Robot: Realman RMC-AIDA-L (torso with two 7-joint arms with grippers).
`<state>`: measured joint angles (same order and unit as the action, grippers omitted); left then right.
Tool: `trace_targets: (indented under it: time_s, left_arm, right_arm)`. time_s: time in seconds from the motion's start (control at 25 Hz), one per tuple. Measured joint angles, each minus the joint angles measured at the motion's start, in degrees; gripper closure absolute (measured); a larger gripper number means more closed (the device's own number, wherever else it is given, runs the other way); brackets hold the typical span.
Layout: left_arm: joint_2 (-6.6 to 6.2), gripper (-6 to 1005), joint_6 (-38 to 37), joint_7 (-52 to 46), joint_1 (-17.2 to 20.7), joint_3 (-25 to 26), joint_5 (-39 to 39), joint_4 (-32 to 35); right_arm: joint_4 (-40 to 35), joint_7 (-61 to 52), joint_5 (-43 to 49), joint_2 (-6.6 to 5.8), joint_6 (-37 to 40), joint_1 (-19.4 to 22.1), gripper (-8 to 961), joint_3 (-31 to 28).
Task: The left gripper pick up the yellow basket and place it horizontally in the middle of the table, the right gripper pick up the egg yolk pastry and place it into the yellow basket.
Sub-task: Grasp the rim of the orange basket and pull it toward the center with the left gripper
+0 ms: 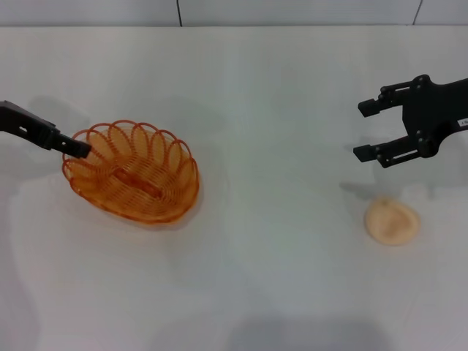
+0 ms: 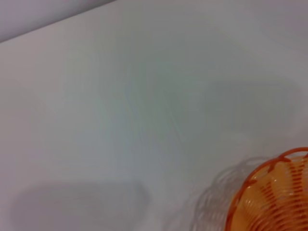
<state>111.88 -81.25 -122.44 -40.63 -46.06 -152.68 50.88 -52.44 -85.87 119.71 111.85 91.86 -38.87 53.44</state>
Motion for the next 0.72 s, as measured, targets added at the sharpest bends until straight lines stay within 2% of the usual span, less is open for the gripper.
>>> trace_targets:
  time_s: [0.68,0.72]
  left_arm:
    - [1.14,133,5.34,1.68,-0.96,-0.33,1.39,-5.83]
    - [1.22,173,5.78,1.96,-0.97,-0.32,1.42,-6.26]
  right_arm:
    - [-0.08,0.0,0.0,0.27,-0.62,-0.06,177,-0.17]
    - [-0.09,0.01,0.0,0.26,-0.64,-0.06,177,-0.13]
